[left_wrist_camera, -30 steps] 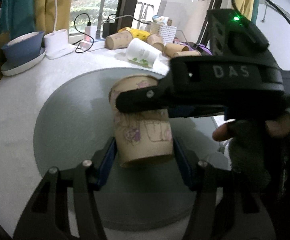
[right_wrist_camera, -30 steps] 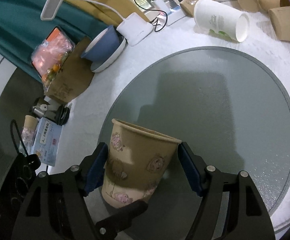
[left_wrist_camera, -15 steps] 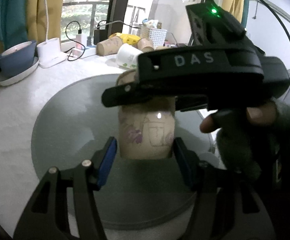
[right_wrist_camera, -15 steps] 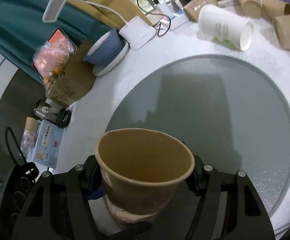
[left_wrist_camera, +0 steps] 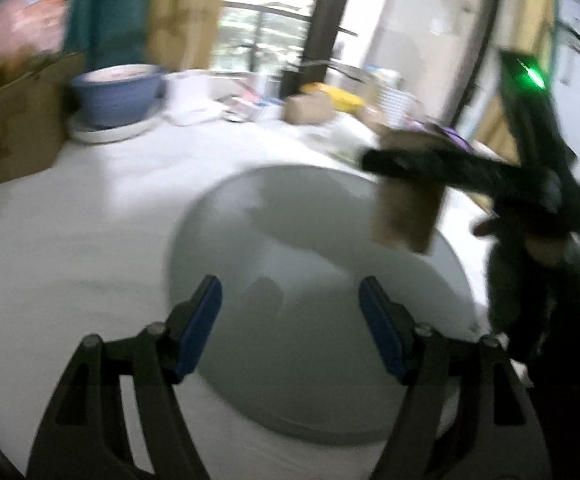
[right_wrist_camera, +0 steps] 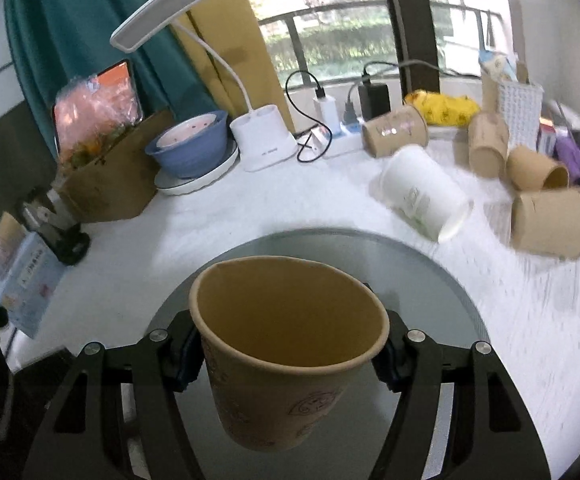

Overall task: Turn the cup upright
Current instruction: 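Rotate the tan cup upright with the right gripper while the left tool withdraws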

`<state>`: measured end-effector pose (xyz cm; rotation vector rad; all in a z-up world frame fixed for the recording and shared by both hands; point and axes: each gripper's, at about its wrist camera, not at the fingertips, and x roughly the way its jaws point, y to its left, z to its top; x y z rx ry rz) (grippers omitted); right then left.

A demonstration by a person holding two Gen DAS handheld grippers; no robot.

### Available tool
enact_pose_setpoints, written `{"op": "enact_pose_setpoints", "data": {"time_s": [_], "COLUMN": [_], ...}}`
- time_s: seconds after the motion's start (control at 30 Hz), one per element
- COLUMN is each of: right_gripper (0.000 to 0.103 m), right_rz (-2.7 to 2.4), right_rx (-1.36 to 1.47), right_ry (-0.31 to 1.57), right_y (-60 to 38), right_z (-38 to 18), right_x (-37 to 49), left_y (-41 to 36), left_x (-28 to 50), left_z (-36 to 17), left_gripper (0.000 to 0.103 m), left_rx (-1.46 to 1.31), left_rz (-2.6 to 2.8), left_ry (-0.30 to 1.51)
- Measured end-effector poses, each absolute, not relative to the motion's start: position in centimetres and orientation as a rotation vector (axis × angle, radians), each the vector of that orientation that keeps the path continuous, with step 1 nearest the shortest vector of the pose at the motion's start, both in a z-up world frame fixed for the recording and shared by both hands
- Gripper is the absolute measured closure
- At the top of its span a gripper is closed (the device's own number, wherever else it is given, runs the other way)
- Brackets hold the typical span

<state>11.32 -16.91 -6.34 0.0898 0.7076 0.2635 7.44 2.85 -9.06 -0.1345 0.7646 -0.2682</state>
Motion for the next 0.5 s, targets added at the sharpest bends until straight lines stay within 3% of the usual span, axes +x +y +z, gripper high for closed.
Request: {"op": "enact_pose_setpoints", "data": {"time_s": [0.5], "right_gripper": [0.032], "right_rz": [0.255], "right_rx": [-0.17], "right_ry": [0.617], "right_y": [-12.6], "right_z": [-8.5], "right_x": [15.7], "left_y": [9.6], "left_x": [13.2], "left_z": [-9.7], "left_gripper": [0.031], "left_rx": [-0.324], "left_rz": [-0.111], "left_ry": [0.745]}}
